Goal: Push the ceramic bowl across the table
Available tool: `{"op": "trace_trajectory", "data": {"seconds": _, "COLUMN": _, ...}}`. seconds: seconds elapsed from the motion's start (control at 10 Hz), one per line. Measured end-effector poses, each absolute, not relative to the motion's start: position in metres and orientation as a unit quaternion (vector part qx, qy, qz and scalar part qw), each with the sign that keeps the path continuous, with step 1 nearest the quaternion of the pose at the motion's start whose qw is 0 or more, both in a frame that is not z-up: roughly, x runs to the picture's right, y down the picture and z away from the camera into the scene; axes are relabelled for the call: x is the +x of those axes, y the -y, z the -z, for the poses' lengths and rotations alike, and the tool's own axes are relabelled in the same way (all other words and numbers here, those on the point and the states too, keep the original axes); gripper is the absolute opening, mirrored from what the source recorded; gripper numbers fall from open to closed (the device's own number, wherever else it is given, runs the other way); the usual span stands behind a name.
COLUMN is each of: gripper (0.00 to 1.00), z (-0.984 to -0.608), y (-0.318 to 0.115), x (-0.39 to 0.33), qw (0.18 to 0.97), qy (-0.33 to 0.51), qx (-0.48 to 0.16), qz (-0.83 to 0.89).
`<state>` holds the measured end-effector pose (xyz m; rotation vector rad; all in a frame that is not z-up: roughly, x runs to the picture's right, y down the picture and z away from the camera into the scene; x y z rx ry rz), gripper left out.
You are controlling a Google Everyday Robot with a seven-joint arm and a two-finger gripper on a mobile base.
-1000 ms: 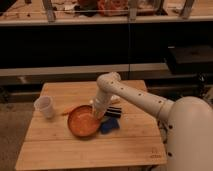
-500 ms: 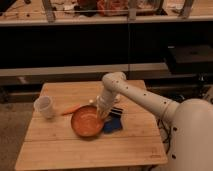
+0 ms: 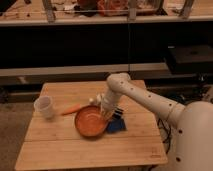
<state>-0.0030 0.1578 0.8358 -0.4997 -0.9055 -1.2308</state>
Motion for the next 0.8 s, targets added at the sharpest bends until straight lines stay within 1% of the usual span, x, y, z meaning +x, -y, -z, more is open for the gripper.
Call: {"op": "trace_trajectory", "data": {"seconds": 0.8, "gripper": 0.00, "z": -0.833, "y": -0.162, "x": 0.012, "qw": 0.713, "qy": 0.407, "qx": -0.234, "qz": 0.521}}
